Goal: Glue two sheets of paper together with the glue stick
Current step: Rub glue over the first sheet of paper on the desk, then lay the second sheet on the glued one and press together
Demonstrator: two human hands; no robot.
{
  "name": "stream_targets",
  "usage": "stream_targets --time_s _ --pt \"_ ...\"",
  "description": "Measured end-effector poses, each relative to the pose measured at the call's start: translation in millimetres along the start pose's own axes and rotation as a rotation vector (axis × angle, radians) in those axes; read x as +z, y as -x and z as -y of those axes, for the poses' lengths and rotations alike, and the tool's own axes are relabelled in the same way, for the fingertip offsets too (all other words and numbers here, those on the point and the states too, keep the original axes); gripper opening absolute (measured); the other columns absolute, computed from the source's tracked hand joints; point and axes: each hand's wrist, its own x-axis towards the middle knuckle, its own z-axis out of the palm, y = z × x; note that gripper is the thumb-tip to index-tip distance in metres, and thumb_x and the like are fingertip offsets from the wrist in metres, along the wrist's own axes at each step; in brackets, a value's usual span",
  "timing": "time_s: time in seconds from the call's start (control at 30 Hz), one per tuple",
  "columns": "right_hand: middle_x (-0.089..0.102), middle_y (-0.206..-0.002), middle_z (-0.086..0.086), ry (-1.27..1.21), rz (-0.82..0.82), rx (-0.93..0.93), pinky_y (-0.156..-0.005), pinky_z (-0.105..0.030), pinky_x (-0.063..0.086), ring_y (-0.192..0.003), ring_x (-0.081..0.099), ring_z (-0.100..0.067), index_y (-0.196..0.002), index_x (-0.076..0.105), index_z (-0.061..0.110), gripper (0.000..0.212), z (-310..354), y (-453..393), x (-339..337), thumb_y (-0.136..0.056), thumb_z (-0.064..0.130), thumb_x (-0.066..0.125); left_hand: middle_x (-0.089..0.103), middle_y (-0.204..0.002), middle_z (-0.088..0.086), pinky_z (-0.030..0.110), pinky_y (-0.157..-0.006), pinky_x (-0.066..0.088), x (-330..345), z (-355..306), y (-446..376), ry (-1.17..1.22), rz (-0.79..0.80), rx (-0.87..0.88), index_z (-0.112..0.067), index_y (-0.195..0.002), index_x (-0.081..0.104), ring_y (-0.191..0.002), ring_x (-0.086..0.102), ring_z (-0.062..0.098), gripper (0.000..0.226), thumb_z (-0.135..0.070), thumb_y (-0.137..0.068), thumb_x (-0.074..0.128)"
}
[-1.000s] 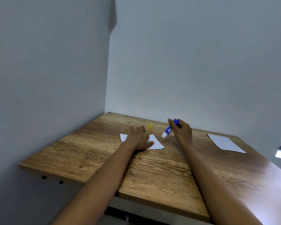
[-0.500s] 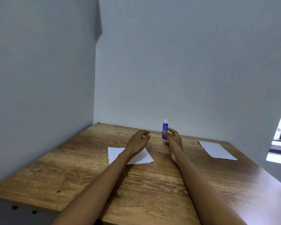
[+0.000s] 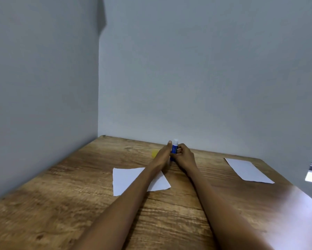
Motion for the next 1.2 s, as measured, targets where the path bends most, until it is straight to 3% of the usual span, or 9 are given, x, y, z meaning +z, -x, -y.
stream_targets --time_s 0.27,0.37,0.47,0.63,0.8,0.93,1.03,1.1,1.2 --pt "0.066 -0.107 -0.008 0.034 0.057 0.028 -0.068 -0.027 0.043 -0.094 0.061 -0.021 -0.116 0.053 0.012 0.039 0 2 1 -0.080 0.014 0.067 0.047 -0.114 -0.003 0.026 -0.092 0.039 -1 4 8 0.044 0.018 0.044 -0.008 -0.131 0.051 -0.105 0.044 0.010 0.053 -0.042 -0.102 0.023" --pt "0.058 -0.121 -0.010 0.028 0.082 0.046 -0.078 -0.027 0.041 -0.107 0.055 -0.022 -0.132 0.044 0.011 0.059 -3 8 -4 -0.078 0.015 0.069 0.054 -0.109 0.004 0.024 -0.080 0.042 1 1 10 -0.056 -0.040 0.144 -0.011 -0.108 0.061 -0.097 0.055 0.014 0.044 -0.038 -0.102 0.026" --pt "0.051 -0.128 -0.010 0.129 -0.007 -0.004 -0.090 -0.030 0.041 -0.117 0.049 -0.021 -0.133 0.044 0.012 0.056 -10 16 -31 -0.081 0.017 0.064 0.058 -0.115 0.010 0.033 -0.094 0.040 9 2 7 -0.272 -0.196 0.344 -0.006 -0.114 0.058 -0.109 0.053 0.024 0.034 -0.027 -0.102 0.034" --pt "0.052 -0.128 -0.010 0.510 -0.256 0.097 -0.099 -0.038 0.036 -0.122 0.045 -0.026 -0.123 0.054 0.015 0.039 -50 35 -132 -0.085 0.014 0.052 0.056 -0.118 0.001 0.016 -0.088 0.032 57 7 17 -0.375 -0.164 0.572 -0.015 -0.115 0.059 -0.111 0.048 0.012 0.026 -0.008 -0.094 0.045" --pt "0.046 -0.135 -0.017 0.670 -0.317 0.360 -0.107 -0.039 0.026 -0.128 0.038 -0.032 -0.125 0.052 0.008 0.040 -79 49 -181 -0.086 0.011 0.049 0.055 -0.123 0.006 0.030 -0.096 0.043 131 -12 11 -0.181 -0.039 0.212 -0.010 -0.125 0.053 -0.113 0.053 0.021 0.036 -0.007 -0.090 0.046" --pt "0.049 -0.135 -0.017 0.721 -0.200 0.462 -0.104 -0.040 0.034 -0.127 0.044 -0.032 -0.124 0.051 0.006 0.035 -77 50 -180 -0.090 0.014 0.044 0.044 -0.079 0.001 0.028 -0.067 0.037 175 -37 7 0.125 0.074 -0.233 -0.016 -0.077 0.046 -0.071 0.042 0.015 0.017 -0.013 -0.092 0.039" --pt "0.059 -0.125 -0.012 0.733 -0.227 0.461 -0.093 -0.037 0.042 -0.116 0.054 -0.030 -0.119 0.053 0.007 0.031 -72 48 -181 -0.091 0.012 0.043 0.041 -0.071 0.007 0.027 -0.059 0.037 190 -44 -1 0.274 0.038 -0.353 -0.009 -0.070 0.038 -0.060 0.040 0.020 0.021 -0.005 -0.090 0.032" --pt "0.061 -0.122 -0.011 0.732 -0.229 0.424 -0.091 -0.036 0.041 -0.113 0.056 -0.030 -0.119 0.051 0.007 0.030 -69 47 -178 -0.091 0.011 0.042 0.042 -0.072 0.010 0.032 -0.067 0.045 196 -48 -6 0.330 -0.001 -0.376 -0.003 -0.072 0.039 -0.062 0.044 0.025 0.017 -0.001 -0.088 0.032" --pt "0.061 -0.122 -0.011 0.734 -0.233 0.390 -0.093 -0.037 0.040 -0.112 0.056 -0.029 -0.120 0.049 0.006 0.030 -69 48 -176 -0.092 0.012 0.040 0.056 -0.093 0.019 0.042 -0.092 0.048 201 -51 -13 0.380 -0.037 -0.381 0.003 -0.103 0.047 -0.093 0.058 0.032 0.021 0.002 -0.087 0.034"
